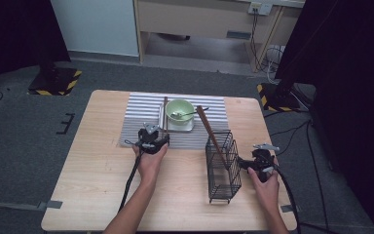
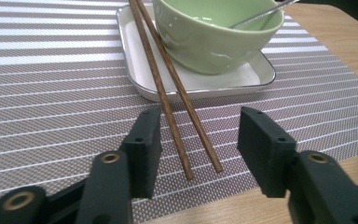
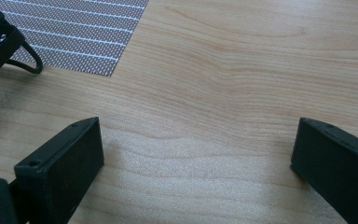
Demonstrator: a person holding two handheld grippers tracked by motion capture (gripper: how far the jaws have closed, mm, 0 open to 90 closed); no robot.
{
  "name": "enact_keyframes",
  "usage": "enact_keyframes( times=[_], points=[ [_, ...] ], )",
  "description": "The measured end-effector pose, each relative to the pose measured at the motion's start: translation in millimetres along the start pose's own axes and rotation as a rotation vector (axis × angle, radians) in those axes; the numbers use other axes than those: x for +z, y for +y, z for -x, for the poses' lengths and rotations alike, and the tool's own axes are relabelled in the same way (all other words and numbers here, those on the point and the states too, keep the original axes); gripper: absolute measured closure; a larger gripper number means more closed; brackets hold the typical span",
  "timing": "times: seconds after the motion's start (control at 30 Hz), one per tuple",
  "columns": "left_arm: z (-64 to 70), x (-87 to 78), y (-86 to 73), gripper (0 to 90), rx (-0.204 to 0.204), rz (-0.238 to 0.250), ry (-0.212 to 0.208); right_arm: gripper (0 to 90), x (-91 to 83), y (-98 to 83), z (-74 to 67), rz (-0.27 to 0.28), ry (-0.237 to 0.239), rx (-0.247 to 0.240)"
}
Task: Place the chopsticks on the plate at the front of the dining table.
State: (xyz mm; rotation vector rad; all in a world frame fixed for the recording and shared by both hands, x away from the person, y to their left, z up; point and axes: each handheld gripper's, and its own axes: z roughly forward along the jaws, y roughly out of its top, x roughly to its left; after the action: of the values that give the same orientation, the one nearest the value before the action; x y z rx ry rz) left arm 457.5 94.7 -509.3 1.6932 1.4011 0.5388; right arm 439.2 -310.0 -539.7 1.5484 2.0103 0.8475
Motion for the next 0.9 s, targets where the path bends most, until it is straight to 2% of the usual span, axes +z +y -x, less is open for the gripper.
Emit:
enact_keyframes(
  times=[0.17,0.33,0.53,0.7,0.83,0.9],
  points=[
    [4.7,9.6,-5.1,43.8,0.015,-0.015,-0.013,2.3,0.0,0.0,0.0,0.0,0.0,0.0],
    [6.6,17.4,-9.0,43.8,0.024,-0.029,-0.012,2.3,0.0,0.0,0.0,0.0,0.0,0.0],
    [7.2,20.8,-11.0,55.8,0.038,-0.039,-0.023,2.3,0.0,0.0,0.0,0.0,0.0,0.0],
    [5.6,21.2,-10.8,62.4,0.035,-0.033,-0.027,2.3,0.0,0.0,0.0,0.0,0.0,0.0],
    [4.2,20.5,-10.6,63.9,0.043,-0.038,-0.031,2.3,0.0,0.0,0.0,0.0,0.0,0.0],
    [4.0,19.1,-10.1,61.5,0.054,-0.038,-0.035,2.3,0.0,0.0,0.0,0.0,0.0,0.0]
  ],
)
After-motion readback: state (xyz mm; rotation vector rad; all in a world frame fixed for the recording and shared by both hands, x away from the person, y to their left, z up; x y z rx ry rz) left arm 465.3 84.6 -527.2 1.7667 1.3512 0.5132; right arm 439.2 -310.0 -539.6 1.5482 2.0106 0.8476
